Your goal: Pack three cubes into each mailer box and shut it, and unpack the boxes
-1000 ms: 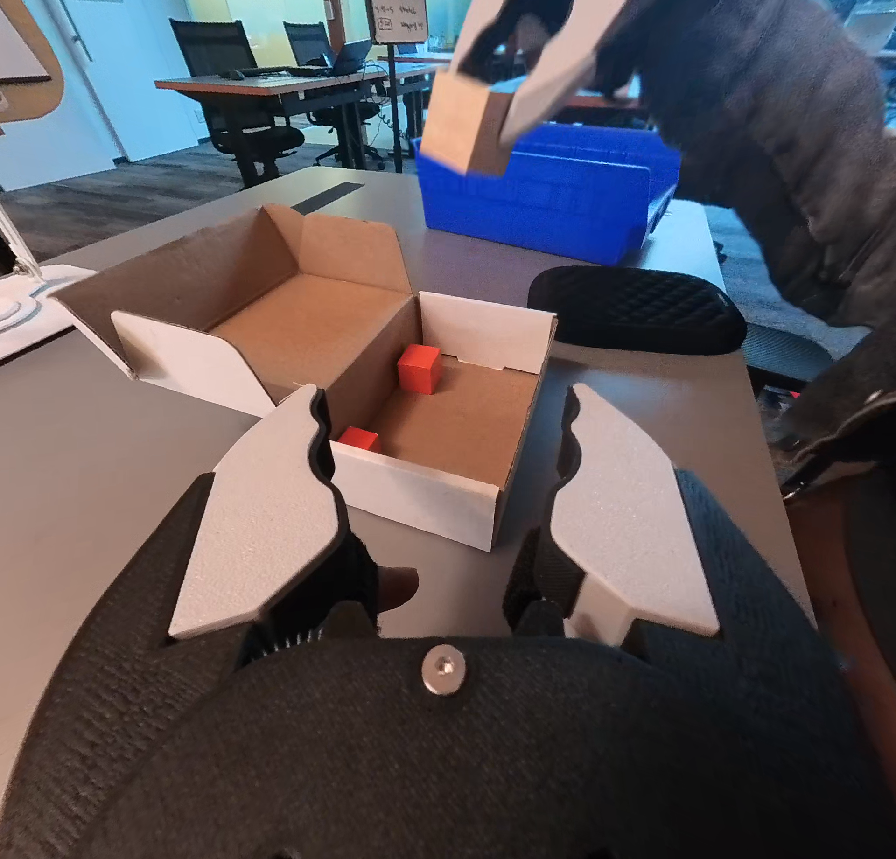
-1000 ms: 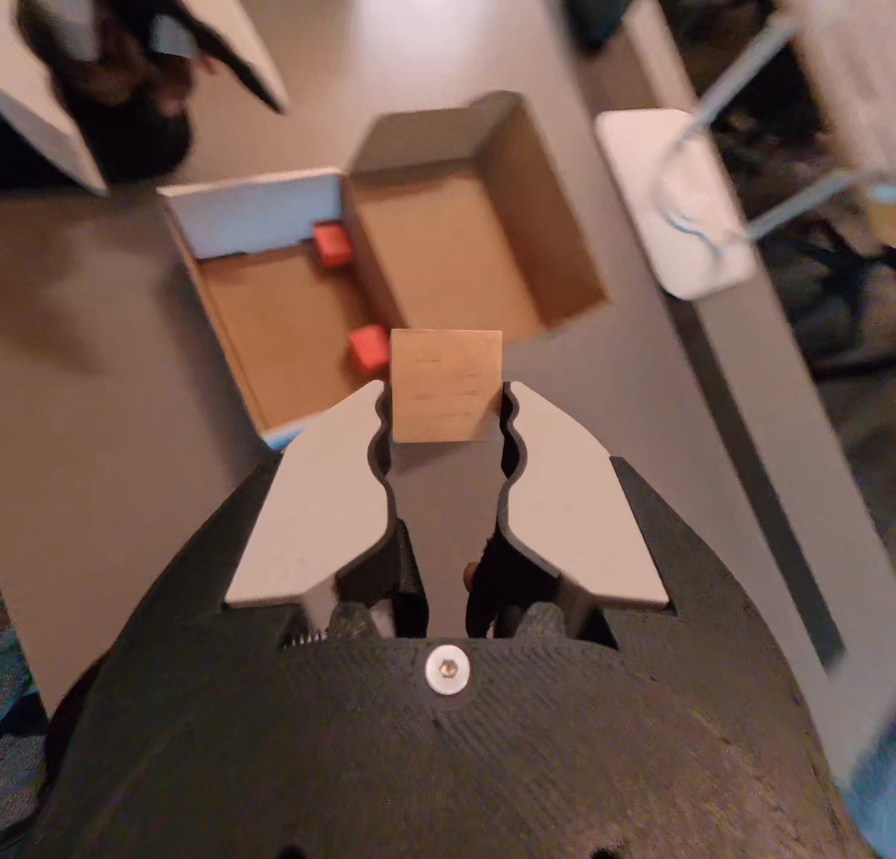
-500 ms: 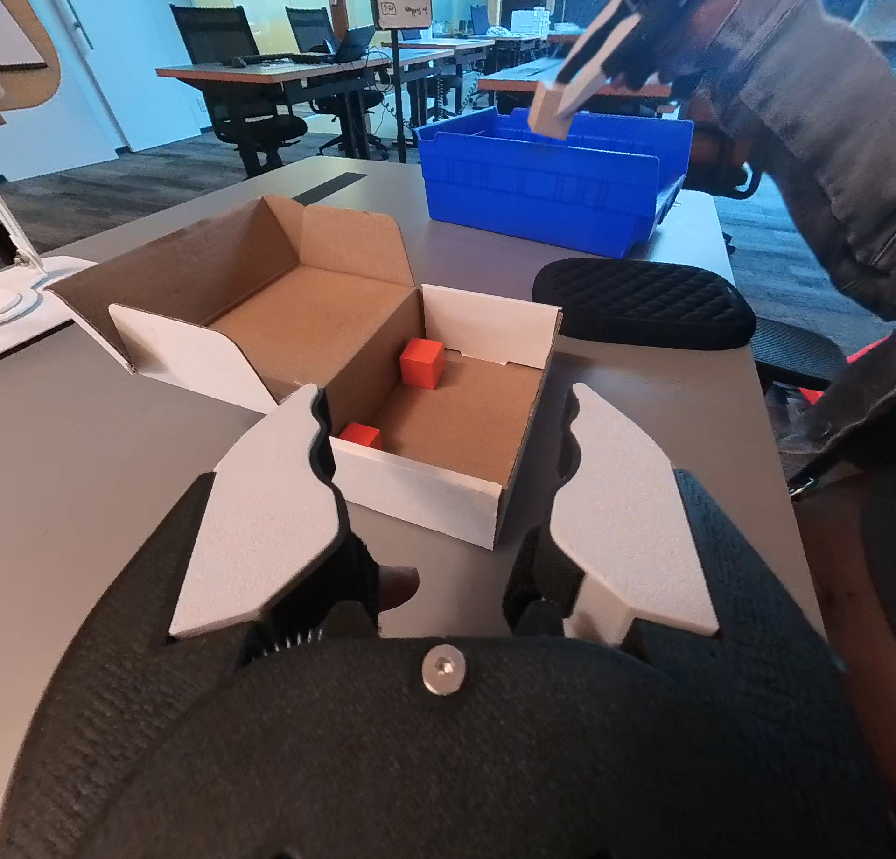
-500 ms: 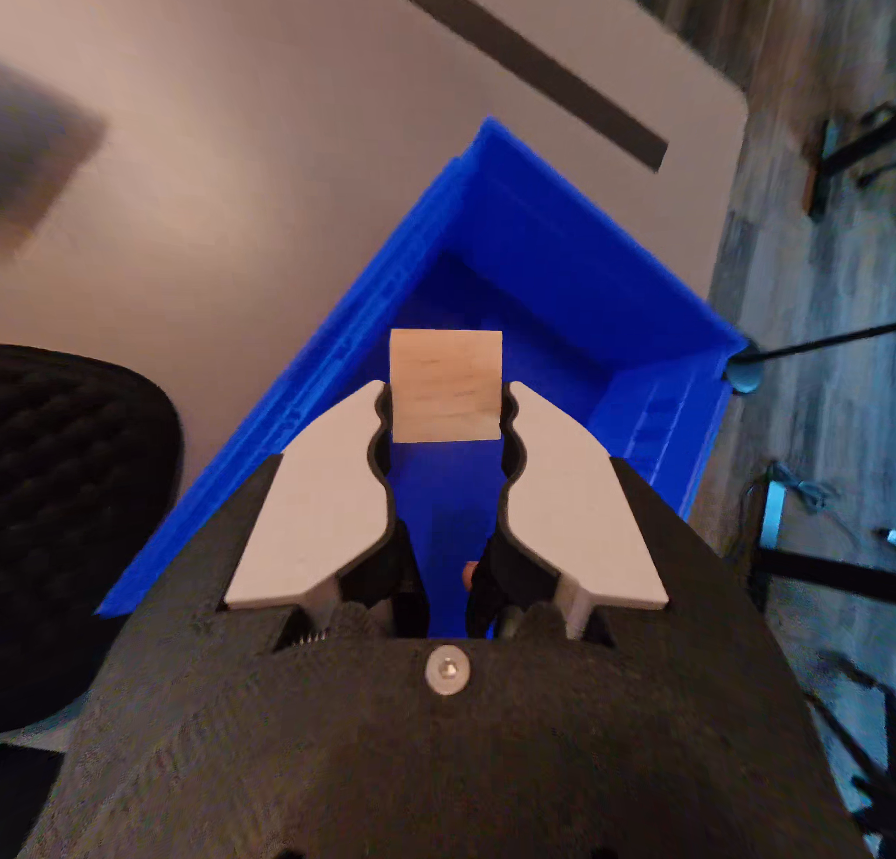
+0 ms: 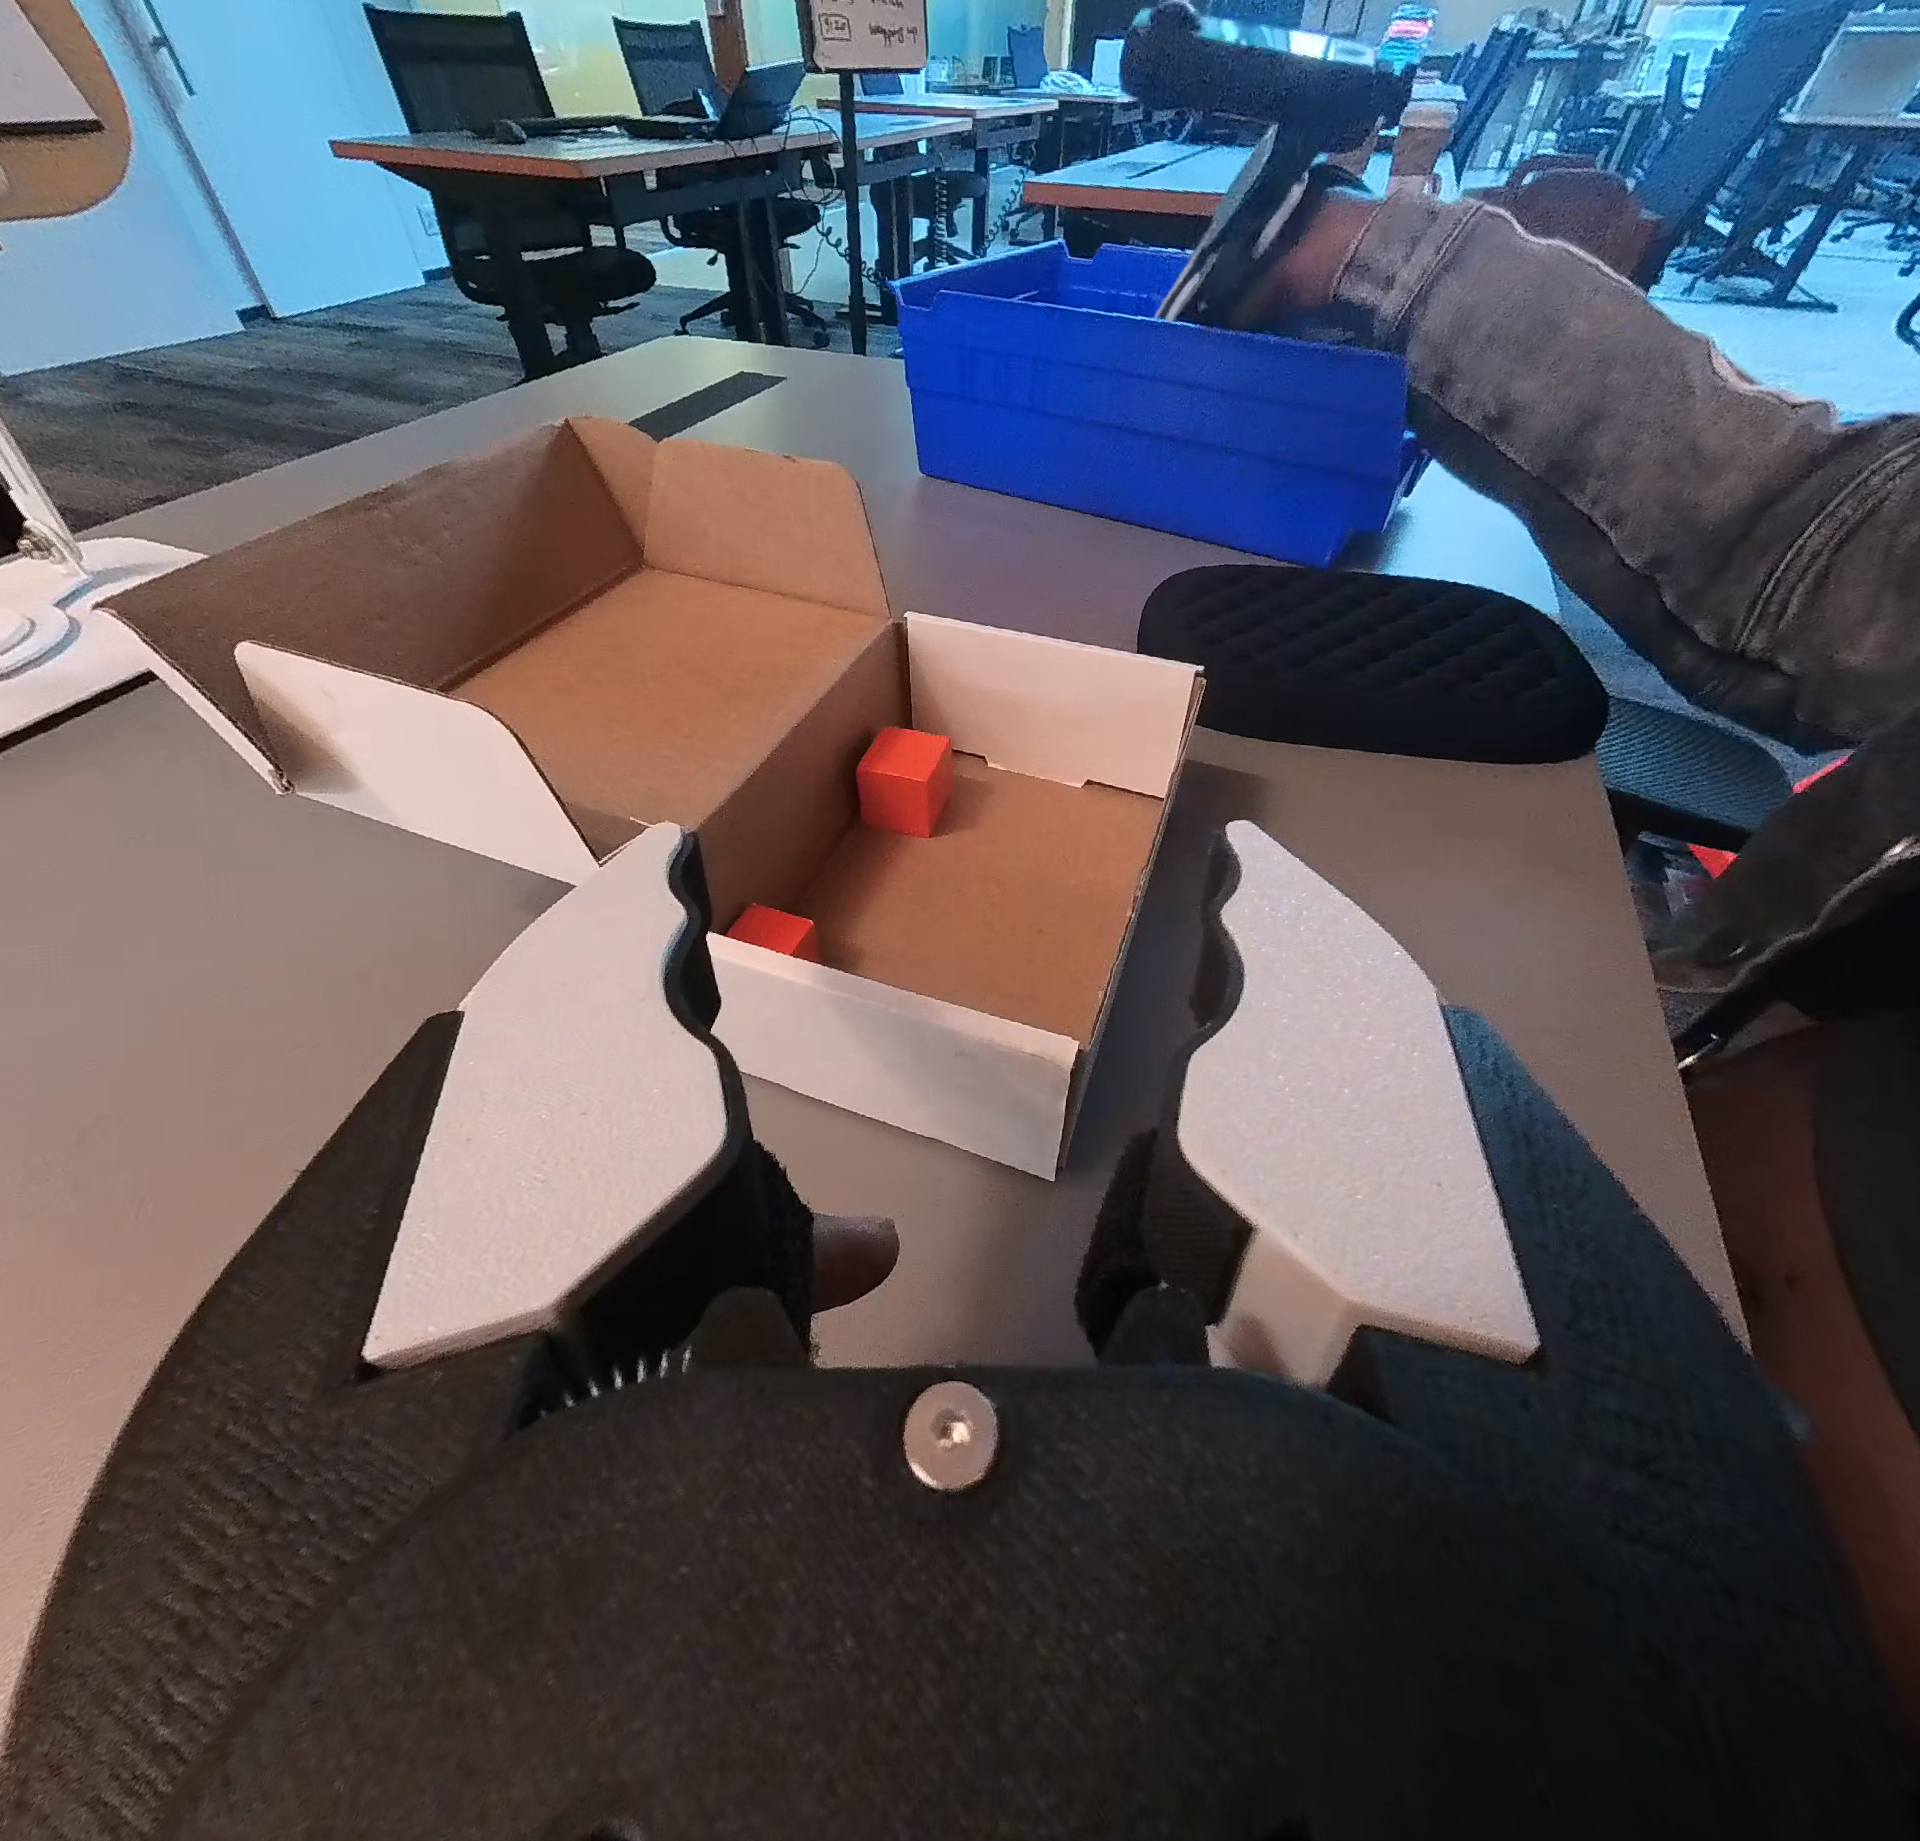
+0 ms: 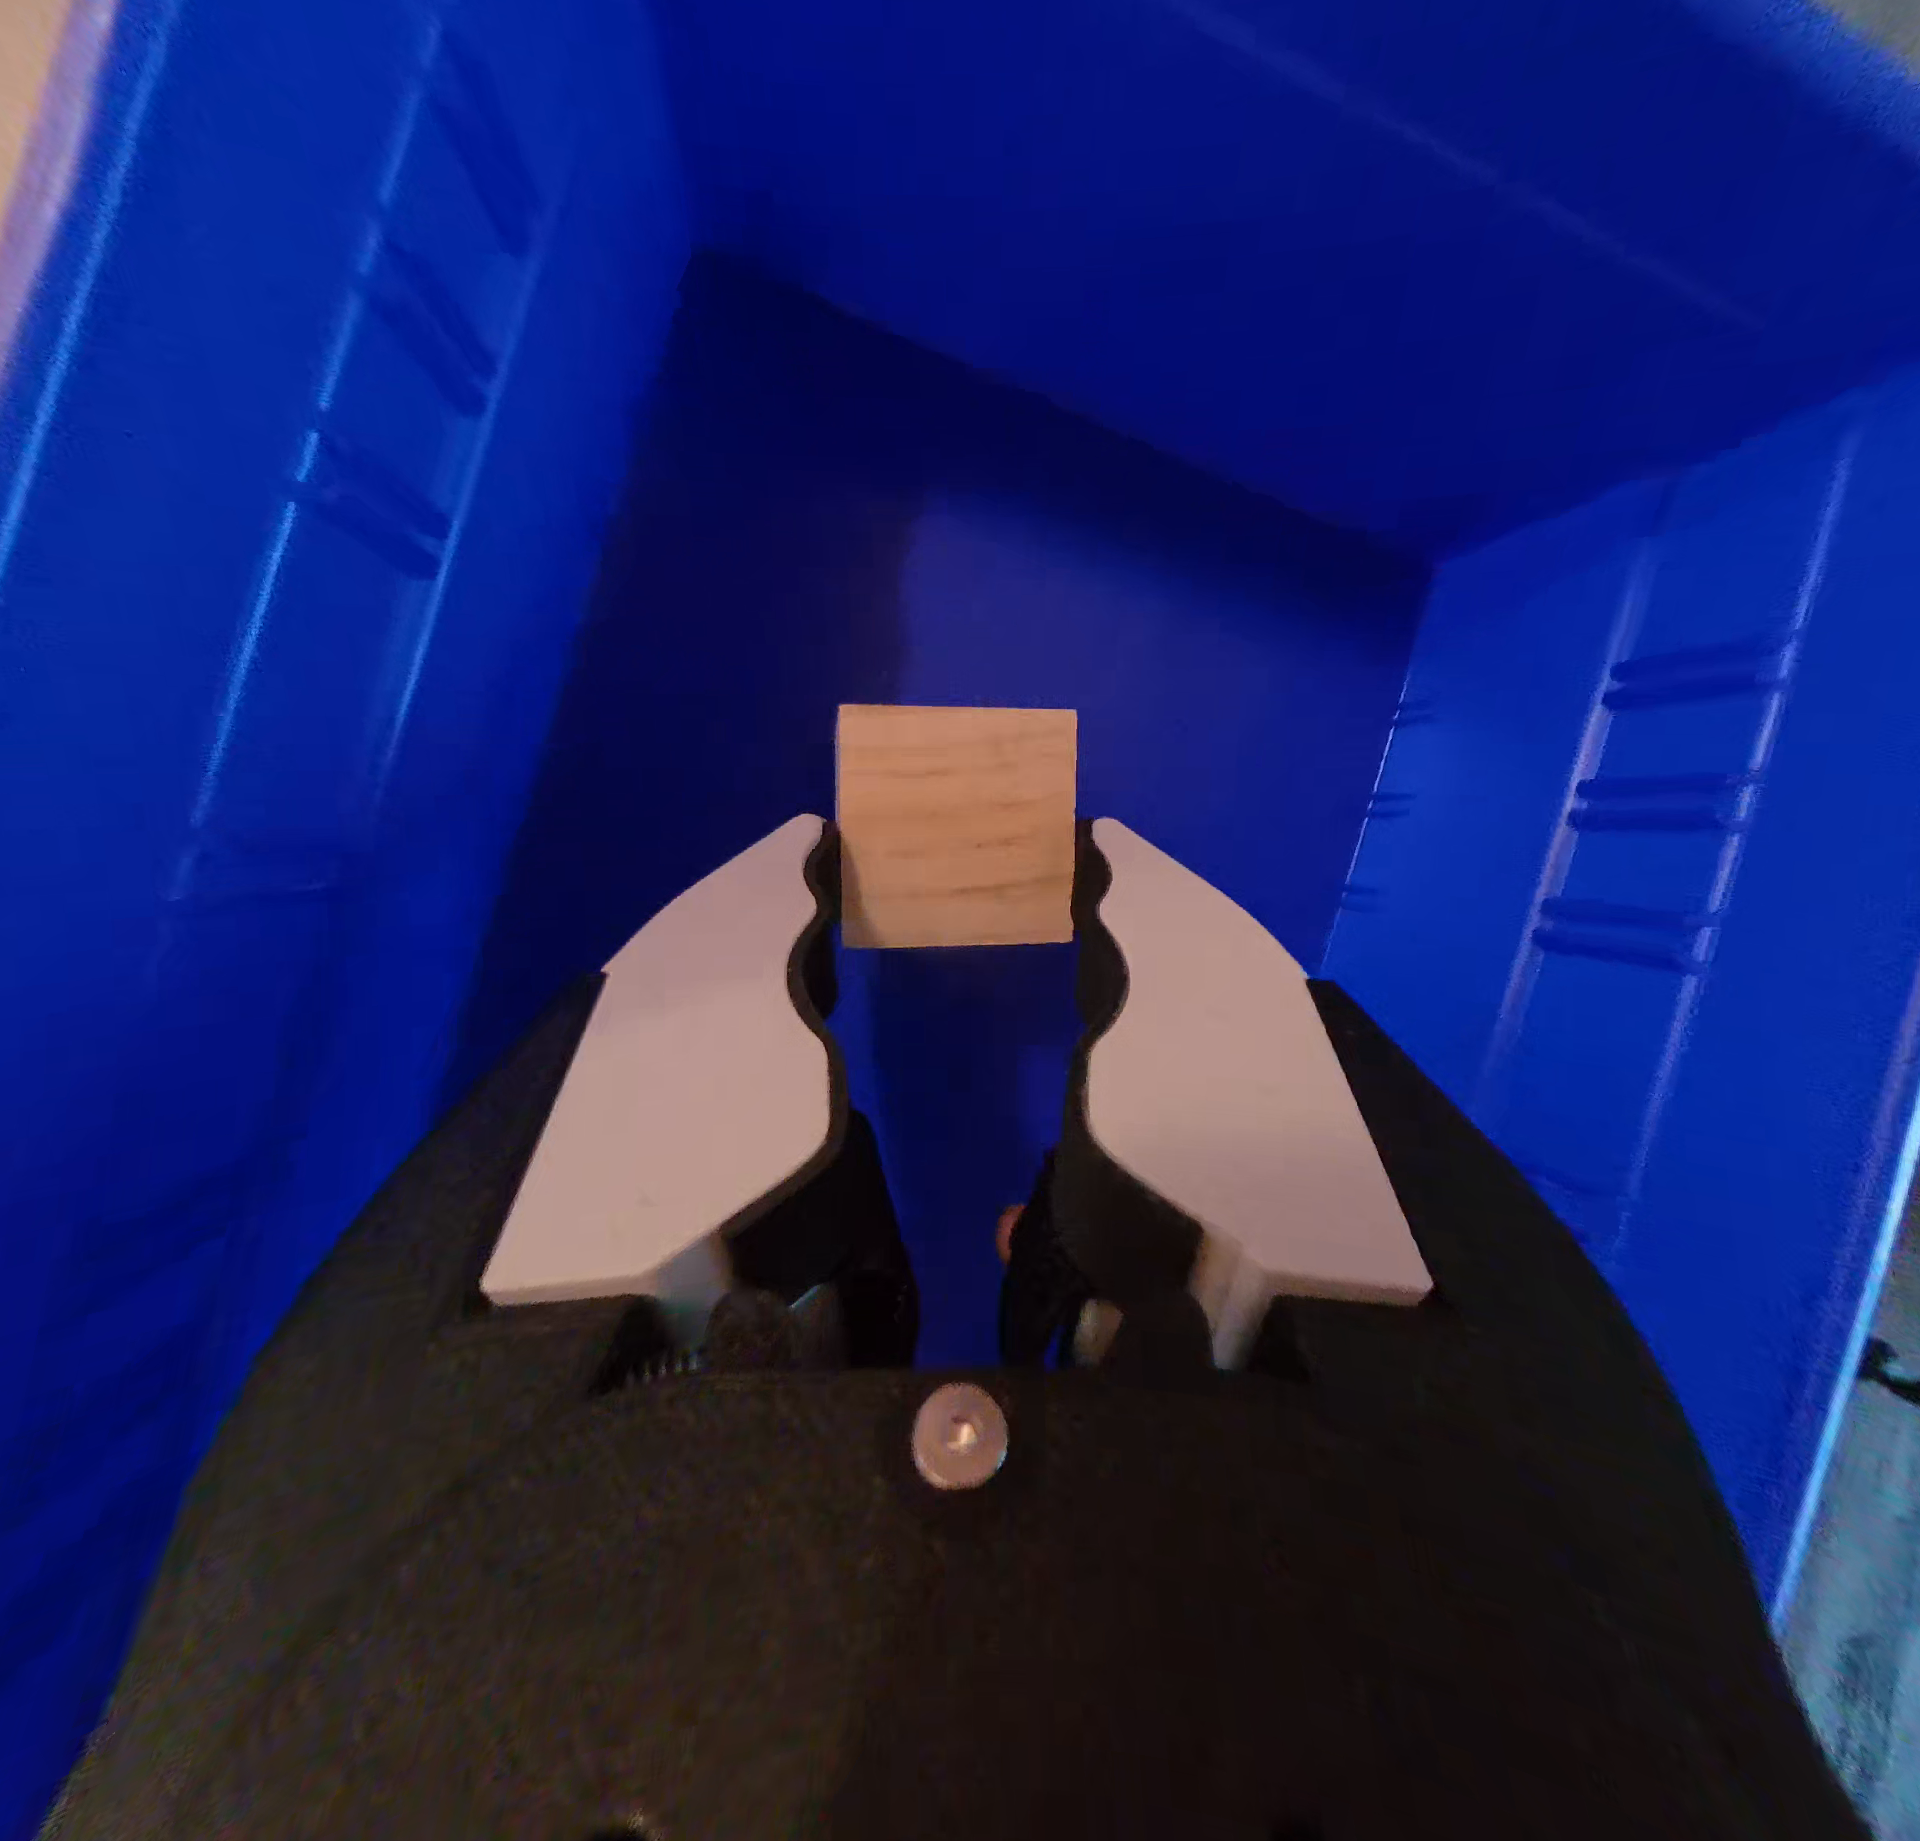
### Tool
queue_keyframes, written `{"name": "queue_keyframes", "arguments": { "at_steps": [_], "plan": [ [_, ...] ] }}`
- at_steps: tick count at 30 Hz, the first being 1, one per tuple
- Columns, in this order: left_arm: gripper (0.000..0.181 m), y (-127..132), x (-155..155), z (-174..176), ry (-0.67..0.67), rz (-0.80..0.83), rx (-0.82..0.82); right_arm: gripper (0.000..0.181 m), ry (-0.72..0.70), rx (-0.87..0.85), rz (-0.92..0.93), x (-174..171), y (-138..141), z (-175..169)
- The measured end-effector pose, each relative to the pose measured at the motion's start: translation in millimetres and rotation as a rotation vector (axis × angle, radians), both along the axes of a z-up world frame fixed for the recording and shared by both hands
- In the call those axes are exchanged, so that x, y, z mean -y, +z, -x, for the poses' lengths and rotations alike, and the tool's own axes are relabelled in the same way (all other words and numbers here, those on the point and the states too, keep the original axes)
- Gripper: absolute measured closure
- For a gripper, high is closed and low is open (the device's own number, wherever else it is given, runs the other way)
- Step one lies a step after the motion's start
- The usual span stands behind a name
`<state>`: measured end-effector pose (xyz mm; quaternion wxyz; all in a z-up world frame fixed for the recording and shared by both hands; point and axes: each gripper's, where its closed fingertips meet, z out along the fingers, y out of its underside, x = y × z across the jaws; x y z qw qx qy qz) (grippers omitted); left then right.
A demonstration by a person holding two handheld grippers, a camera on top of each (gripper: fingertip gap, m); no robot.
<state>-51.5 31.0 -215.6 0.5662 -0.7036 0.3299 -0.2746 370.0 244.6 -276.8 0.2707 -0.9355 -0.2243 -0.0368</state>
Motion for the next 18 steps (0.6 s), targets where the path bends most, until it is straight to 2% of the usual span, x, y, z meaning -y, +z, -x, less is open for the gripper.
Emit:
{"name": "queue_keyframes", "arguments": {
  "at_steps": [12, 18],
  "plan": [
    [0.091, -1.2, 0.9, -1.6, -0.006, -0.007, -0.018, 0.137, -0.077, 0.049, 0.044, 68.3, 4.1, 13.4],
    [0.091, -0.7, 1.5, -1.6, -0.007, -0.013, -0.020, 0.138, -0.113, 0.066, 0.070, 84.6, -1.8, 14.7]
  ]
}}
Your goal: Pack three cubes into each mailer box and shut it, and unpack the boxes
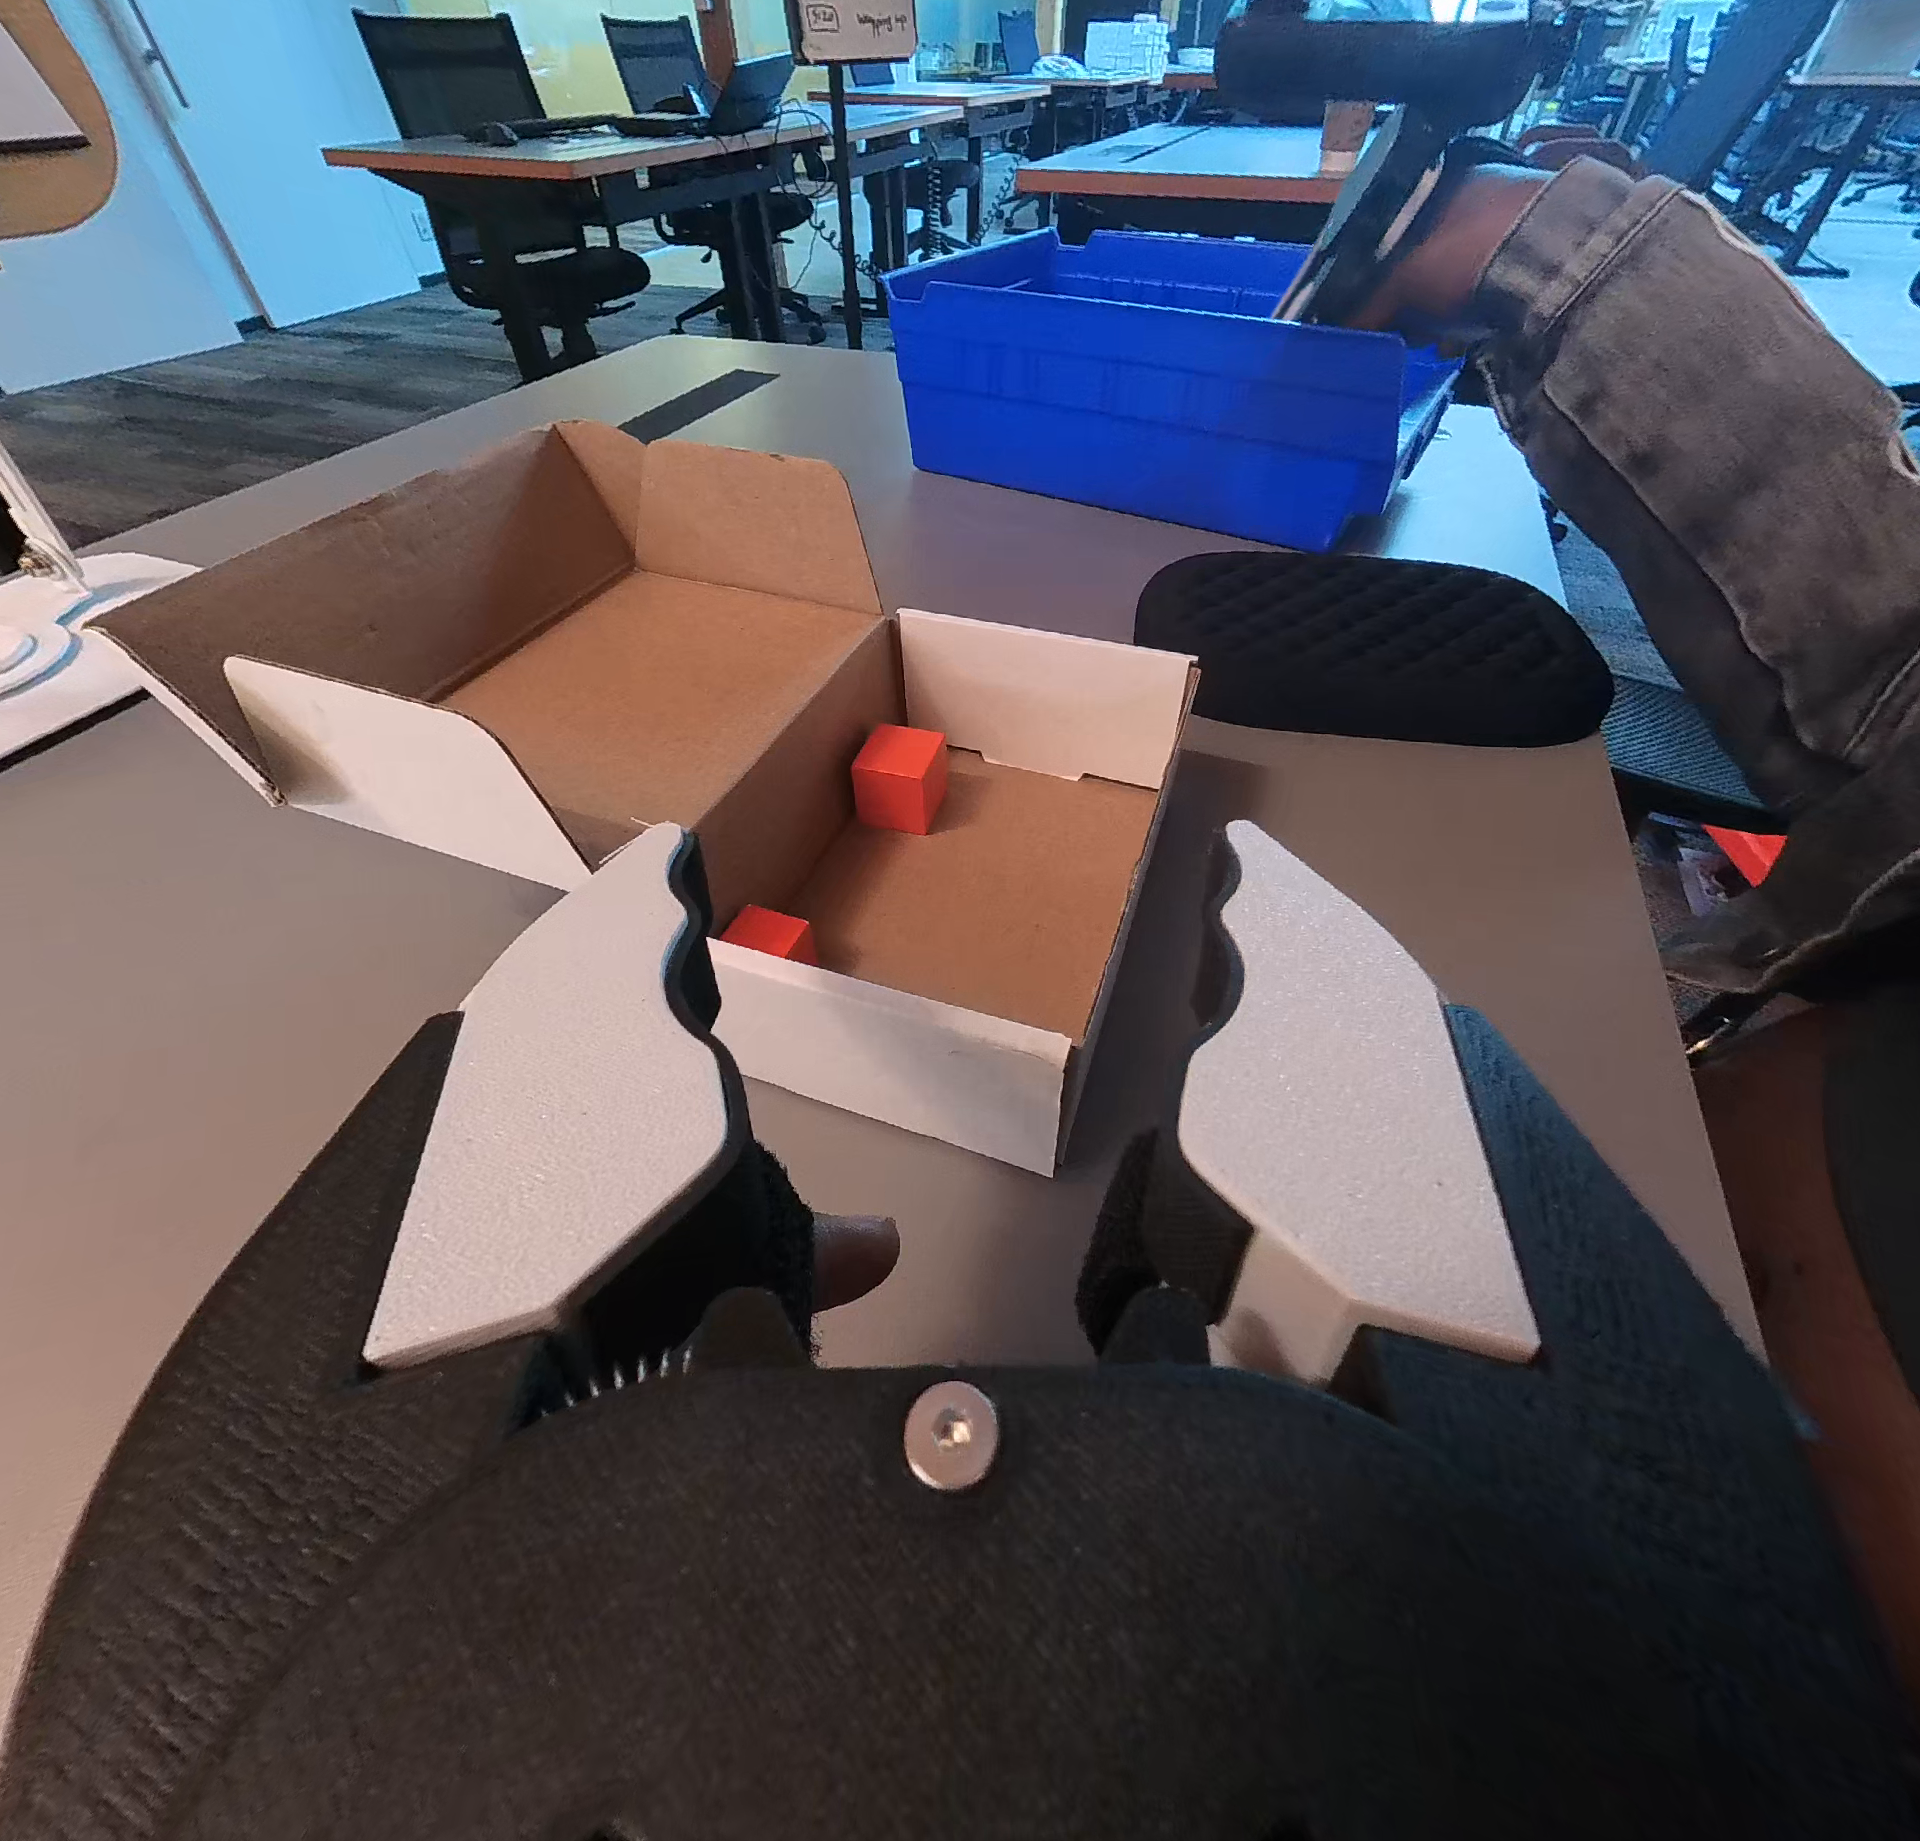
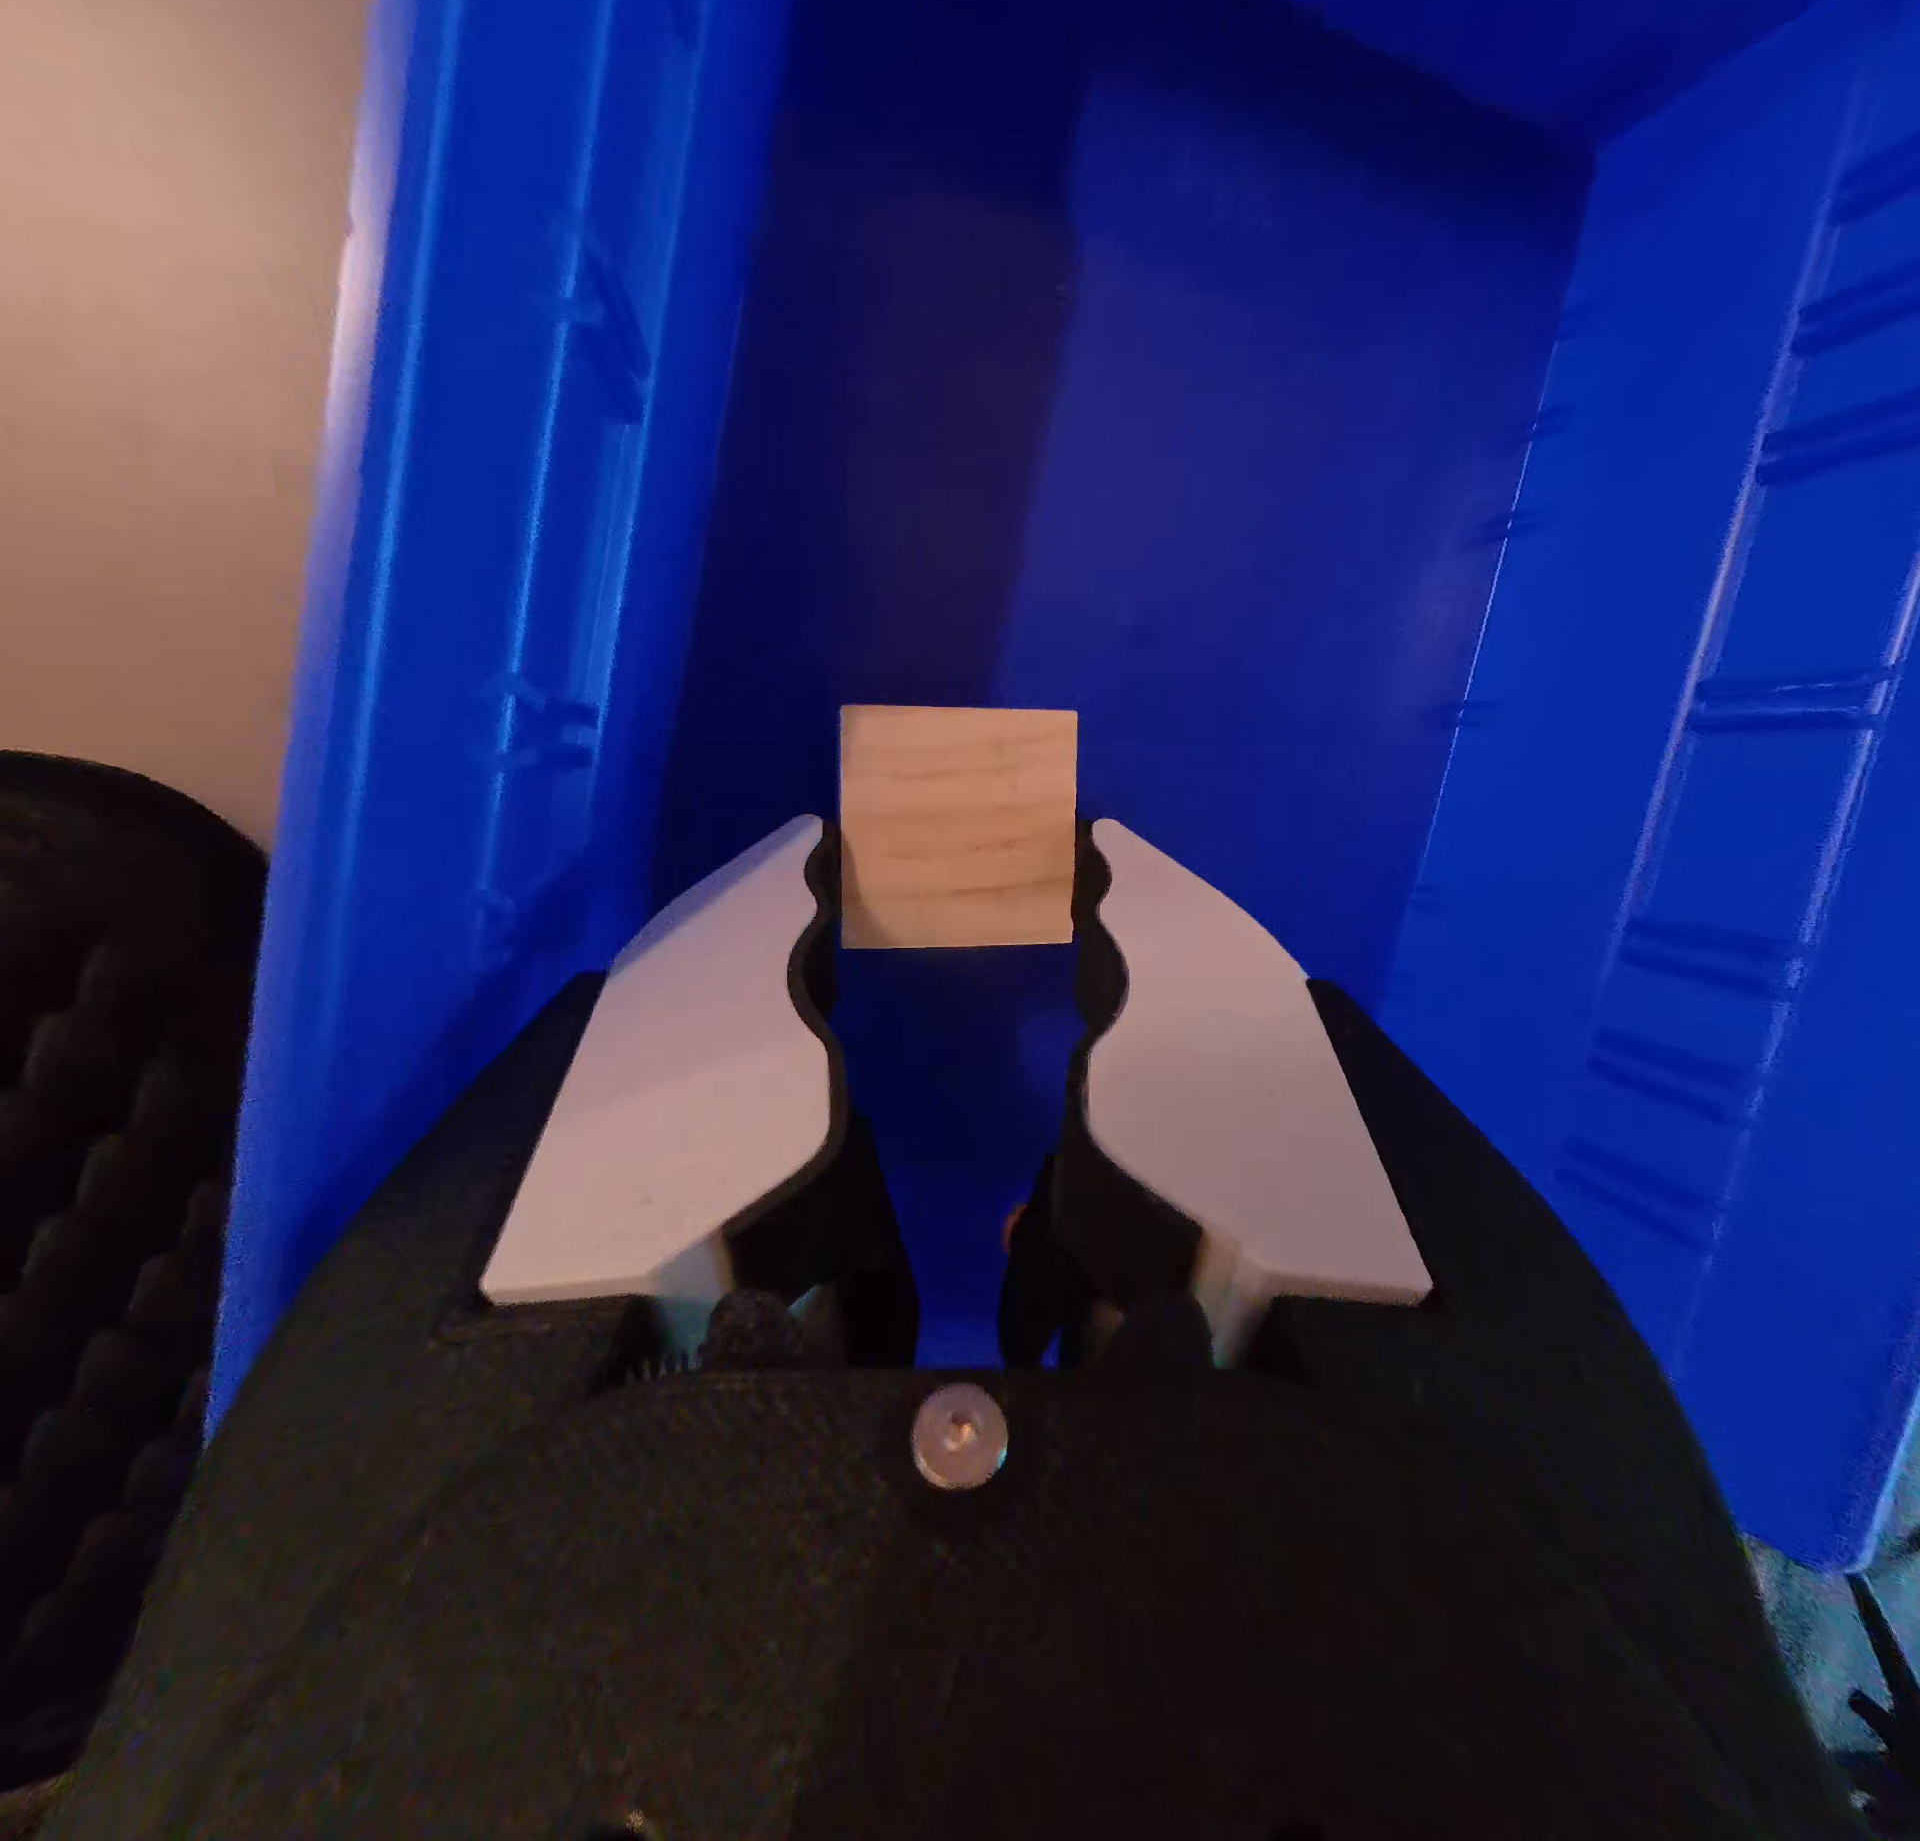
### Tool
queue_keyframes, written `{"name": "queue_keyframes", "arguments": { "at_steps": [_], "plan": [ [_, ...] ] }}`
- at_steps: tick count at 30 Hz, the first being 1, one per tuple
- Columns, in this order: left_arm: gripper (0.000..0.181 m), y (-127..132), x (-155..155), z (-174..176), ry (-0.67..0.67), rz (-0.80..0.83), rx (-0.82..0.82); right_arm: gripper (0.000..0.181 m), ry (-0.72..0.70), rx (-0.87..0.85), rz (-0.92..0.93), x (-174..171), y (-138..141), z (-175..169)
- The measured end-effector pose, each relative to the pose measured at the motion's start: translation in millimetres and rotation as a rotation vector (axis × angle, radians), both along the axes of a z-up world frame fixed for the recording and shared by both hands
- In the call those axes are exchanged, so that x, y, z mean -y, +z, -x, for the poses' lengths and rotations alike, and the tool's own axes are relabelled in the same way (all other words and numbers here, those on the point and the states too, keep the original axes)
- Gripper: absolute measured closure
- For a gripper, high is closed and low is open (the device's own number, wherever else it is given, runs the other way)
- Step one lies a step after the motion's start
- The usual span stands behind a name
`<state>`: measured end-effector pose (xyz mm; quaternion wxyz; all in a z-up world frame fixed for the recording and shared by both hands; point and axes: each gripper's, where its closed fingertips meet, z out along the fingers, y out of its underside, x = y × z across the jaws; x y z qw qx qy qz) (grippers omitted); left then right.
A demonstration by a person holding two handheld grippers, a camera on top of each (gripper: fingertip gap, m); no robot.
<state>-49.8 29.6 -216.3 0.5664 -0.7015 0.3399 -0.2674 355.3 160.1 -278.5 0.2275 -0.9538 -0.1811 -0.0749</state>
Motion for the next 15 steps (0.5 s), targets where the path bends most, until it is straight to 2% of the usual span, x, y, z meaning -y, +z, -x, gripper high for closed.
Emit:
{"name": "queue_keyframes", "arguments": {
  "at_steps": [8, 12, 15],
  "plan": [
    [0.091, 0.3, 0.0, 0.2, 0.000, -0.001, 0.002, 0.137, -0.016, -0.013, 0.017, 3.4, -4.5, -1.8],
    [0.091, 0.4, -0.1, 0.3, 0.000, -0.001, 0.002, 0.140, -0.012, -0.053, -0.056, -1.8, 7.2, -0.2],
    [0.091, 0.7, 0.3, 0.1, -0.001, -0.005, 0.000, 0.143, -0.006, -0.065, -0.030, 1.8, 7.4, -1.1]
  ]
}}
